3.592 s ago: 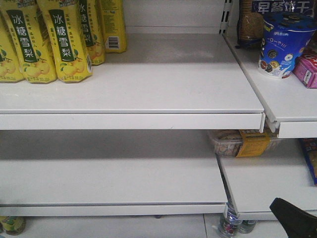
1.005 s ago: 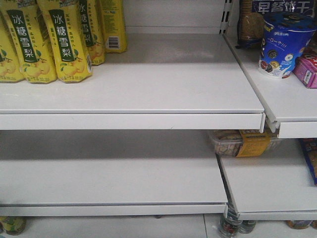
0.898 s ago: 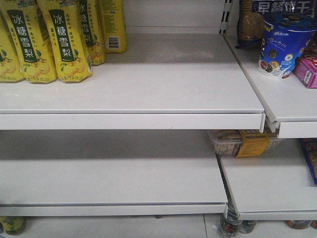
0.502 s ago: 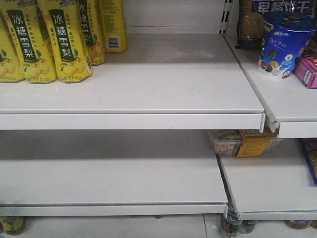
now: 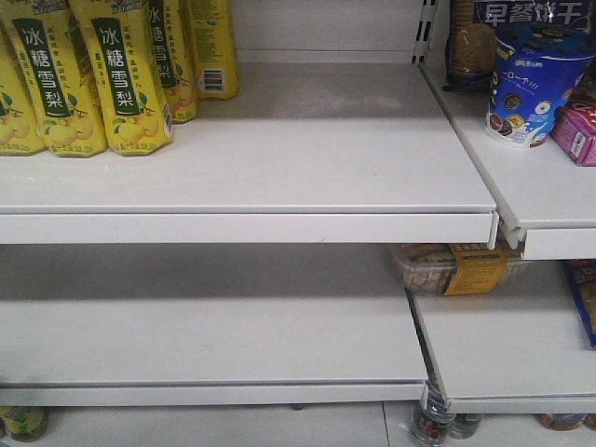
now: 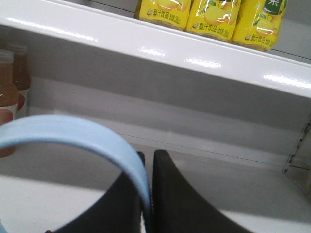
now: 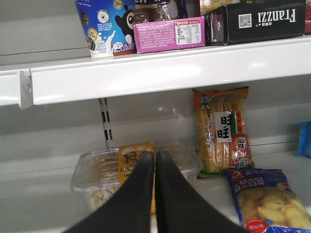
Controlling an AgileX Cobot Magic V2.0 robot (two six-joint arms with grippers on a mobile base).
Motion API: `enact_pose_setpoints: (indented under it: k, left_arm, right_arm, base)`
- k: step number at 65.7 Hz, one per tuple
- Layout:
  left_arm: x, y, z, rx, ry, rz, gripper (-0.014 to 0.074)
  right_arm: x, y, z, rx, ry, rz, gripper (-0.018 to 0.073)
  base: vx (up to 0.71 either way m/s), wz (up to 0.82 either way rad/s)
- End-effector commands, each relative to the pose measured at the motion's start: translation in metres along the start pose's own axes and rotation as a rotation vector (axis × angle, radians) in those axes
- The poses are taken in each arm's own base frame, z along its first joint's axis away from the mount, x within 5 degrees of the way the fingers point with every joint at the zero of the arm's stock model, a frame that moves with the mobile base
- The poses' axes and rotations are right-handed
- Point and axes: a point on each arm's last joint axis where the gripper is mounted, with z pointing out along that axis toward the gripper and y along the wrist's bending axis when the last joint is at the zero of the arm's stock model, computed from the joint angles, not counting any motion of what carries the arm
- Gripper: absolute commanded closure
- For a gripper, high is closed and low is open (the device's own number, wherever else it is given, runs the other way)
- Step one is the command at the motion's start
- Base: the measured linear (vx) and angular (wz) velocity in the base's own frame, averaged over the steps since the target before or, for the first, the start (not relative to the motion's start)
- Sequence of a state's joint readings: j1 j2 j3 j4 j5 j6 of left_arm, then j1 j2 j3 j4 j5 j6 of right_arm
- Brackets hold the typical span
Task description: Place coke in basket with both arms
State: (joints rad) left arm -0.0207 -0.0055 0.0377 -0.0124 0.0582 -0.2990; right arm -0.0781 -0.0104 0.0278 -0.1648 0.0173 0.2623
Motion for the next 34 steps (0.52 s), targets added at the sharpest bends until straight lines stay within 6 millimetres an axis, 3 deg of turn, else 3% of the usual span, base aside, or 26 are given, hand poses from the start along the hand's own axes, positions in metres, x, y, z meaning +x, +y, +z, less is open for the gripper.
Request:
enact_pose_setpoints:
  k: [1, 34]
  left_arm:
    - [-0.024, -0.0079, -0.0047, 0.055, -0.196, 0.078, 0.0602]
    - [-0.024, -0.0079, -0.0047, 0.055, -0.196, 0.078, 0.0602]
  right_arm:
    - [-0.0047, 0.0017, -0.0011, -0.021, -0.08, -0.018, 0.0561]
    - [-0.0047, 0.0017, -0.0011, -0.021, -0.08, -0.018, 0.0561]
  base:
    - [0.0, 0.0]
    - [0.0, 0.0]
